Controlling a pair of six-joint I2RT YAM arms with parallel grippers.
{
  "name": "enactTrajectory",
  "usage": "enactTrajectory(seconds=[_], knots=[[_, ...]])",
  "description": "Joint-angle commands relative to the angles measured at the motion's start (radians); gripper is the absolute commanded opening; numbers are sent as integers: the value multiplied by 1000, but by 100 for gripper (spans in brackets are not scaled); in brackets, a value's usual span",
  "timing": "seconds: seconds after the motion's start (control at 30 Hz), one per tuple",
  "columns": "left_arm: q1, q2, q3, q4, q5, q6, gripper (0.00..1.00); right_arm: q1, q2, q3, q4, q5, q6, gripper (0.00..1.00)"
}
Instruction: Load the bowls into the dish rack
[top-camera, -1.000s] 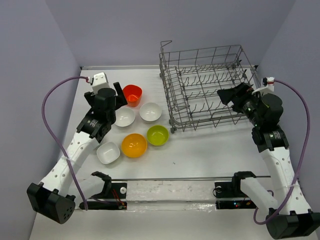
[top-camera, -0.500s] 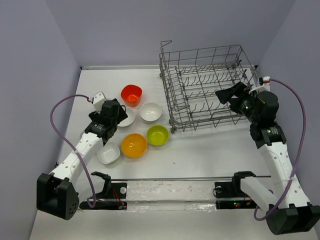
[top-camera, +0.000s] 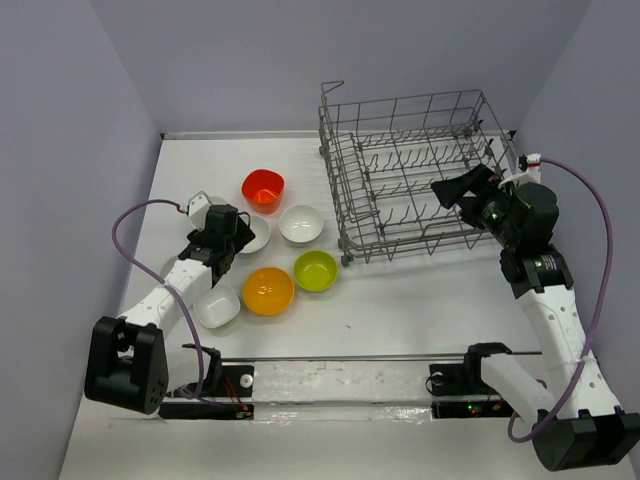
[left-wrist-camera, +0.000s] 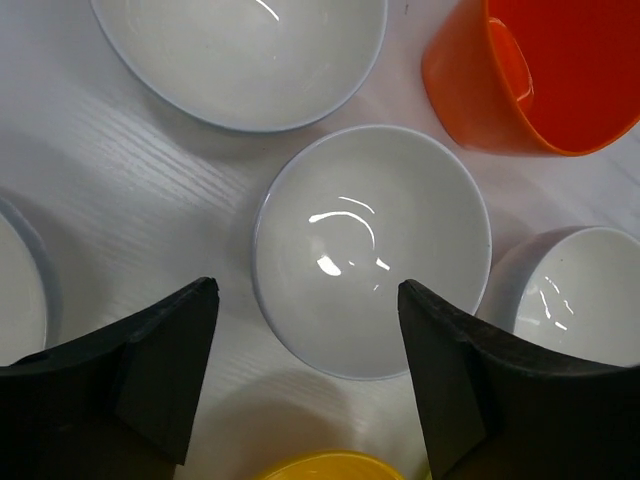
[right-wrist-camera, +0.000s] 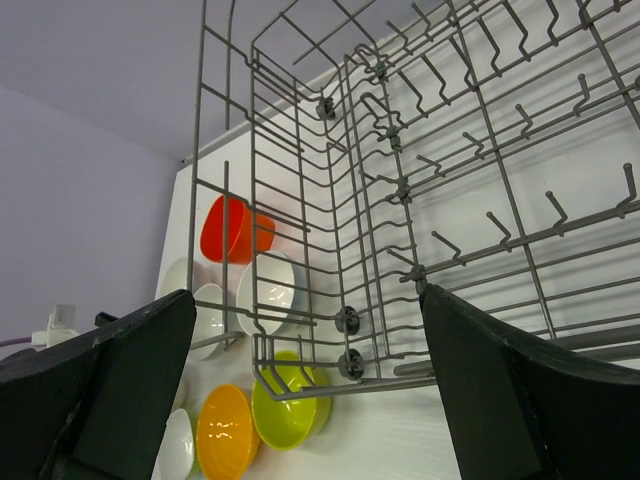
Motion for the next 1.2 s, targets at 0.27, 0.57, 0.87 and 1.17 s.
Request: enactTrajectory(seconds=[0.27, 0.57, 0.87, 1.17], knots=[[31, 37, -53, 111, -20, -53, 76, -7, -28, 11, -3, -2, -7, 100], [37, 71, -79, 143, -16, -74, 68, -7, -27, 10, -6, -6, -6, 100], [38, 99, -82, 167, -7, -87, 55, -7, -27, 16, -23, -6, -17, 100], [38, 107, -106, 183, 1, -105, 48, -7, -30, 24, -32, -9, -18, 100]])
